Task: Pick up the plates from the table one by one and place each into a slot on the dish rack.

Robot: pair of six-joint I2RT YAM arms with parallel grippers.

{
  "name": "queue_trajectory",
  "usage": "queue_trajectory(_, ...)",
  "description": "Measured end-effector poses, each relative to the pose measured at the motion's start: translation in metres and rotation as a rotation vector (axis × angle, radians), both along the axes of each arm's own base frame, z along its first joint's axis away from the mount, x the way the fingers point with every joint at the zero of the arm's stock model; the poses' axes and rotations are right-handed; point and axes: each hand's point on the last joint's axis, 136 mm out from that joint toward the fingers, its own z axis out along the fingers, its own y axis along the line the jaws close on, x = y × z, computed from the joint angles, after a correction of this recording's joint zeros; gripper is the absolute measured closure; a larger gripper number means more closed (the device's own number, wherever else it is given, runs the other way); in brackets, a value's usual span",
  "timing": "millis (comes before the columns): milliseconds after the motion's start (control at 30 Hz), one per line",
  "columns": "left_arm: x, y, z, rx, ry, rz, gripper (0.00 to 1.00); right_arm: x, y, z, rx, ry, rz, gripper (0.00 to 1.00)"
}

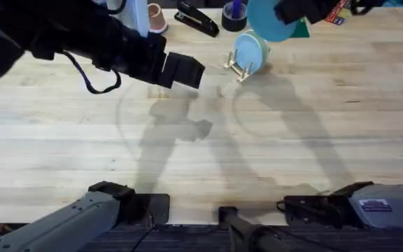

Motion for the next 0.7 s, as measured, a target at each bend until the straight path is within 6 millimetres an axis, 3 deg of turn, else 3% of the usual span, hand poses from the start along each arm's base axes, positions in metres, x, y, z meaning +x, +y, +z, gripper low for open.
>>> queue_trajectory(400, 0.000, 0.000, 0.000, 0.000, 0.000, 0.000, 0.006, 0.019, 0.007, -0.048, -0.042, 0.111, -0.001, 0.973)
queue_trajectory(700, 0.000, 0.000, 0.000, 0.000, 0.000, 0.000, 0.007, 0.027, 0.011, -0.061, -0.046, 0.129, -0.004, 0.973)
